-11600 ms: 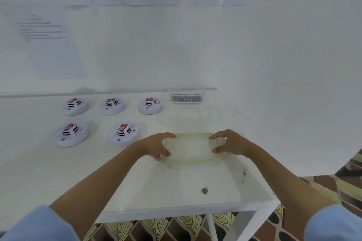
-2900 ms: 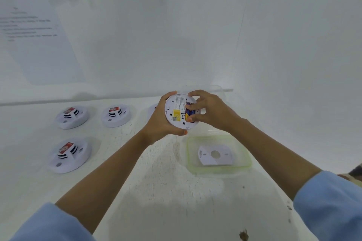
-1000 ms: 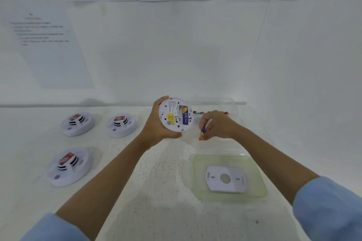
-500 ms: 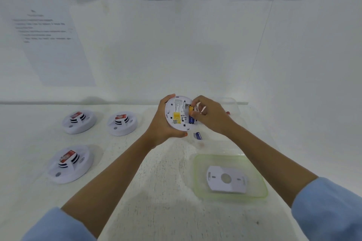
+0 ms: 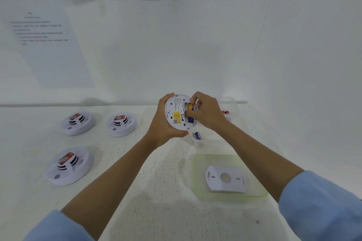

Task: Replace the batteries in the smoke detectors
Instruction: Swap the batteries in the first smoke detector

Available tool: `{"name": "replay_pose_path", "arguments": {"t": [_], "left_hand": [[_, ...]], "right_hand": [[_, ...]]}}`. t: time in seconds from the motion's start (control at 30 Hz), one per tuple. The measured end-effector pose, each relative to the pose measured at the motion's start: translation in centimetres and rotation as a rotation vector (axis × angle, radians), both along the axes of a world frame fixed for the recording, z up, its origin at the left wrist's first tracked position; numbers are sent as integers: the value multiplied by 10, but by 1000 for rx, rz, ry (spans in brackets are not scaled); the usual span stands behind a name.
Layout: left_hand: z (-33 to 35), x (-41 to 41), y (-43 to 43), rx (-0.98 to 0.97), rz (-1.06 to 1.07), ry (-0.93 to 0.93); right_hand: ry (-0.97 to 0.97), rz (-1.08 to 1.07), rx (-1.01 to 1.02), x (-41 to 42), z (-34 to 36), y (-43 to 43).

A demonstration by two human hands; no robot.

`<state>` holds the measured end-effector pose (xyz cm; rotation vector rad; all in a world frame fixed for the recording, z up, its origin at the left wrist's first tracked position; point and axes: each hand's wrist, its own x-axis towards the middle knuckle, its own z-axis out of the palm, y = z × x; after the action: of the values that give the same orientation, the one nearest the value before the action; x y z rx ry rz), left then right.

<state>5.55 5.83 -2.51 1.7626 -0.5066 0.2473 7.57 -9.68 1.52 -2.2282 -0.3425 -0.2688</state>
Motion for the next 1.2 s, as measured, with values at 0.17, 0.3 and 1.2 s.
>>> {"name": "replay_pose_path", "arguments": {"t": [0.17,0.3,1.2], "left_hand": [[0,0,-2,0,-14,4],[-1,1,-1,-6,-6,8],[-5,24,10,-8,108,1]], "right_hand": [[-21,1,3,0,-1,-2],[-21,10,95,-2,1,-4],[476,-7,-697,6,-30,-15]]}}
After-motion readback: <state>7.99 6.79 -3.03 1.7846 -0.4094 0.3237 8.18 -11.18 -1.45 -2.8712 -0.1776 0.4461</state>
